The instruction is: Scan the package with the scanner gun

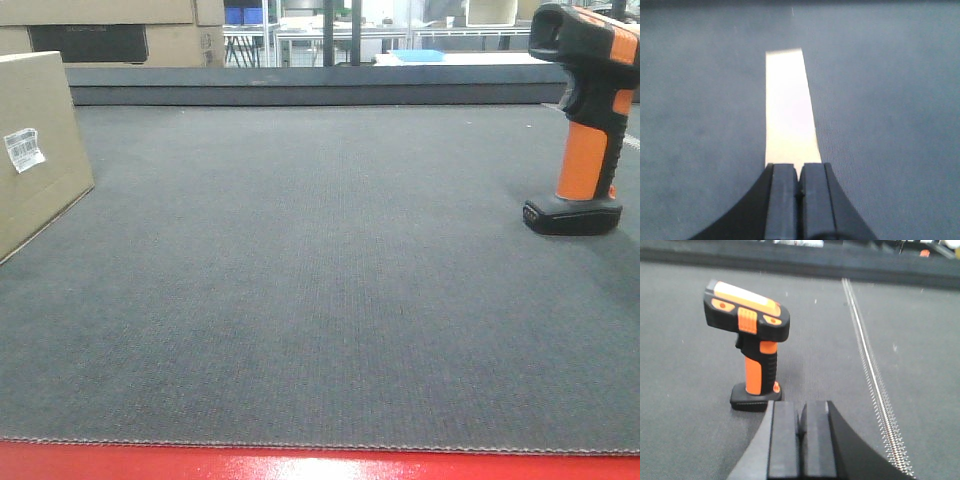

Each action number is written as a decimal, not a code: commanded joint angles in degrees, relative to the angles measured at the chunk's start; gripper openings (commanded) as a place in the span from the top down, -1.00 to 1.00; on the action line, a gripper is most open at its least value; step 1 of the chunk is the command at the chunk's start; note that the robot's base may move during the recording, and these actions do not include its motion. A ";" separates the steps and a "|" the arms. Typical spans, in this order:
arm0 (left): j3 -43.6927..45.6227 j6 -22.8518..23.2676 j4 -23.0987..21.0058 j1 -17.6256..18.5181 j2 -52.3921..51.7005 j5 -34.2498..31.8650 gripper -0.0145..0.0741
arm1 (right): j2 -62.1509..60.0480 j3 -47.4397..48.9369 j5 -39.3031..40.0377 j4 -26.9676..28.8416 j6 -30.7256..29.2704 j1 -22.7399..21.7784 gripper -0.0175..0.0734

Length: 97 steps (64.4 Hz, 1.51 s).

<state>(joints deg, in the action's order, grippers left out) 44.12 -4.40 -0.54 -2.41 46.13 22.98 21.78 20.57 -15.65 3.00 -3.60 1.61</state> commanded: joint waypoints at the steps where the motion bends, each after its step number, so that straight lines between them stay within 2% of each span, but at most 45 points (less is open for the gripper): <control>1: -5.92 0.34 -0.25 0.29 -5.75 -8.81 0.92 | -4.04 -1.33 1.55 -0.31 -0.44 -0.24 0.95; 12: -16.26 0.34 -0.25 0.29 -14.67 -20.45 0.92 | -10.66 -2.57 1.55 -0.31 -0.44 -0.24 0.95; 20: -20.14 0.34 -0.25 0.29 -17.72 -23.98 0.92 | -11.65 -2.57 1.79 -0.31 -0.44 -0.24 0.95; 68: -20.71 0.34 0.10 0.29 -18.89 -23.93 0.92 | -11.65 -2.57 2.62 -0.31 -0.44 -0.24 0.95; 72: -20.71 0.34 5.28 0.29 -20.69 -22.11 0.92 | -11.65 -2.57 2.62 -0.31 -0.44 -0.24 0.95; 75: -20.71 0.34 6.70 0.29 -22.77 -18.71 0.92 | -11.65 -2.57 2.62 -0.31 -0.44 -0.24 0.95; 82: -22.96 0.34 5.75 0.29 -28.56 -13.21 0.92 | -11.65 -2.57 2.62 -0.31 -0.44 -0.24 0.95; 90: -29.87 0.34 4.18 0.29 -35.93 -14.14 0.92 | -11.65 -2.57 2.62 -0.31 -0.44 -0.24 0.95; 97: -36.97 0.34 2.41 -0.49 -41.55 -17.71 0.92 | -11.65 -2.57 2.62 -0.31 -0.44 -0.24 0.95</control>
<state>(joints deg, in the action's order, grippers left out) 11.68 -4.40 3.47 -2.41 8.31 8.25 10.36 18.15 -14.21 3.00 -3.60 1.58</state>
